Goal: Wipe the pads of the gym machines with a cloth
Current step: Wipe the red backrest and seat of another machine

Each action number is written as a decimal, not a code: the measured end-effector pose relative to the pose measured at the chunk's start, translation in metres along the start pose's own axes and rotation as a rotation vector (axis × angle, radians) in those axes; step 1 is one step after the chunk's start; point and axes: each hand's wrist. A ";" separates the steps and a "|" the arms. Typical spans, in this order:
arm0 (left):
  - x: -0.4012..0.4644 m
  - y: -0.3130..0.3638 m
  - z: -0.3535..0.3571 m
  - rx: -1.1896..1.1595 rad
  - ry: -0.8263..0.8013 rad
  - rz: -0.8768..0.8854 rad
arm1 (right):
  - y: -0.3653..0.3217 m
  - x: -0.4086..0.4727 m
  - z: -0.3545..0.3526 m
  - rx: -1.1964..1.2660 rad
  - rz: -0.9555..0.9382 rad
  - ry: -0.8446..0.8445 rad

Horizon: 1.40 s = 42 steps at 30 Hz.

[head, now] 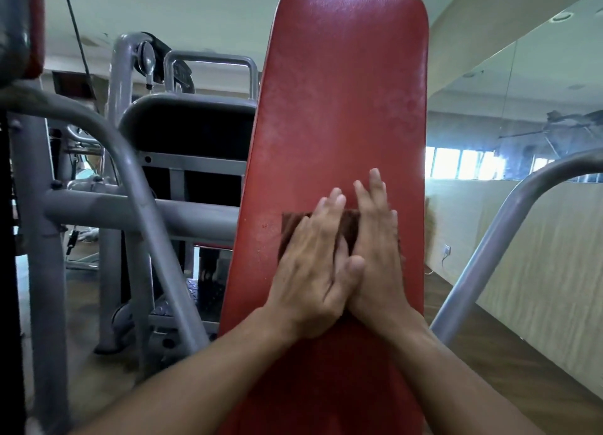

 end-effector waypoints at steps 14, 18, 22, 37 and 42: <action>0.016 -0.062 -0.042 0.797 0.018 0.066 | 0.054 -0.011 -0.018 -0.489 -0.144 -0.094; -0.028 -0.054 -0.024 0.728 0.059 -0.057 | 0.056 -0.010 -0.017 -0.512 -0.142 -0.100; -0.063 -0.056 -0.019 0.757 -0.013 0.063 | 0.055 -0.011 -0.017 -0.515 -0.140 -0.100; -0.080 -0.045 0.000 0.762 -0.016 -0.025 | 0.037 -0.021 -0.026 -0.232 -0.038 -0.121; -0.010 -0.003 0.025 0.690 -0.075 -0.058 | -0.011 -0.080 -0.012 0.155 0.004 0.110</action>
Point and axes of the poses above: each hand's wrist, its own x-axis towards the middle knuckle, its own z-axis out of the palm, y = z × x, and after that the axes turned 7 degrees about -z, right-handed
